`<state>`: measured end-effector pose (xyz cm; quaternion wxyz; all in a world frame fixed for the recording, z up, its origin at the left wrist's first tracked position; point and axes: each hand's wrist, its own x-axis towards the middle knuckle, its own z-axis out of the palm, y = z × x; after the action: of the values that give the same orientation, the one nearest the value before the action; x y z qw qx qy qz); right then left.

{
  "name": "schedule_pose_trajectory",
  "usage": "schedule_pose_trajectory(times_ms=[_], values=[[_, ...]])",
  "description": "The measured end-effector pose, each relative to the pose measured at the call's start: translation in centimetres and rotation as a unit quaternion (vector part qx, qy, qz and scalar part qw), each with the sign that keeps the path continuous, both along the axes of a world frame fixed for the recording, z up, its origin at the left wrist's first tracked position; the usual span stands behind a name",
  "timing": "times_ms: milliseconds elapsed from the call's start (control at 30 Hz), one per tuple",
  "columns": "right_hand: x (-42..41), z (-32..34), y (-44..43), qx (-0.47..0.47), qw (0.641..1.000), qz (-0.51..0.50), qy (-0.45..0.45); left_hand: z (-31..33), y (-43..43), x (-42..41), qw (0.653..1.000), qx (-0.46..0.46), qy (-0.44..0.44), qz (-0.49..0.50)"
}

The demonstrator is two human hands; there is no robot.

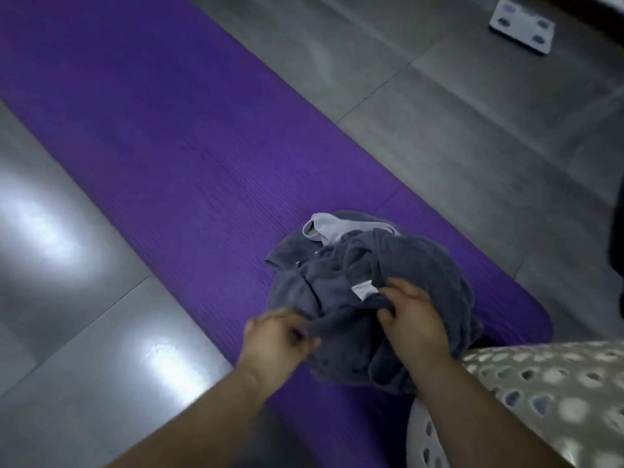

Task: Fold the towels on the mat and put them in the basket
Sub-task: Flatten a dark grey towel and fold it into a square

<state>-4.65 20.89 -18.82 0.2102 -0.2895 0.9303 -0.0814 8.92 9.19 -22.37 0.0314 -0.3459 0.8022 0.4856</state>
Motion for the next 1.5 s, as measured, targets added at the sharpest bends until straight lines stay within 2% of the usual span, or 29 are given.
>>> schedule_pose_trajectory(times_ms=[100, 233, 400, 467, 567, 667, 733, 833, 867, 933, 1000, 1100, 1233, 1300, 1333, 1433, 1500], values=[[2.0, 5.9, -1.1, -0.077, 0.995, -0.055, -0.026, 6.8, -2.3, 1.7, 0.989, 0.061, 0.079, 0.113], [3.0, 18.1, -4.8, -0.155, 0.970, -0.167, -0.087, 19.4, -6.1, 0.9, 0.969, 0.172, 0.112, 0.134], [1.3, 37.3, -8.5, -0.221, 0.963, -0.136, -0.071, 38.7, -10.4, -0.2, 0.942, 0.259, 0.177, 0.119], [0.8, 44.5, -9.4, -0.253, 0.957, -0.127, -0.059, 45.4, -12.2, -0.4, 0.941, 0.252, 0.207, 0.092], [0.4, 53.0, -10.4, -0.291, 0.948, -0.115, -0.057, 53.8, -14.2, -1.2, 0.947, 0.181, 0.256, 0.073], [0.3, 59.0, -11.2, -0.341, 0.924, -0.164, -0.057, 59.7, -14.7, -1.9, 0.946, 0.111, 0.301, 0.056], [0.2, 62.5, -11.6, -0.399, 0.886, -0.217, -0.091, 62.2, -14.3, -1.6, 0.948, 0.036, 0.313, 0.048], [0.6, 66.7, -11.5, -0.492, 0.795, -0.295, -0.196, 65.0, -12.5, -0.8, 0.934, -0.039, 0.350, 0.052], [1.0, 67.7, -11.4, -0.507, 0.775, -0.309, -0.215, 65.7, -11.4, -0.6, 0.939, -0.040, 0.341, 0.023], [1.9, 69.5, -11.2, -0.527, 0.745, -0.328, -0.244, 66.8, -8.8, -0.2, 0.956, 0.026, 0.286, -0.056], [2.7, 70.7, -10.9, -0.543, 0.708, -0.350, -0.284, 67.6, -6.3, -0.3, 0.965, 0.088, 0.228, -0.093], [3.3, 72.0, -9.8, -0.567, 0.669, -0.354, -0.324, 68.9, -3.3, -0.8, 0.970, 0.082, 0.221, -0.055], [3.2, 74.0, -7.6, -0.617, 0.626, -0.343, -0.332, 69.0, -2.3, -1.8, 0.976, -0.086, 0.199, 0.035], [2.4, 74.6, -6.0, -0.627, 0.633, -0.342, -0.298, 68.3, -2.4, -1.8, 0.976, -0.131, 0.174, 0.018], [2.0, 74.6, -5.2, -0.622, 0.648, -0.341, -0.276, 68.0, -2.6, -1.8, 0.977, -0.121, 0.175, 0.016], [1.5, 73.9, -2.7, -0.588, 0.695, -0.323, -0.261, 68.4, -3.2, -1.9, 0.973, 0.013, 0.226, 0.051], [1.4, 72.9, -1.6, -0.540, 0.743, -0.300, -0.257, 69.3, -3.6, -2.2, 0.961, 0.076, 0.260, 0.055]])
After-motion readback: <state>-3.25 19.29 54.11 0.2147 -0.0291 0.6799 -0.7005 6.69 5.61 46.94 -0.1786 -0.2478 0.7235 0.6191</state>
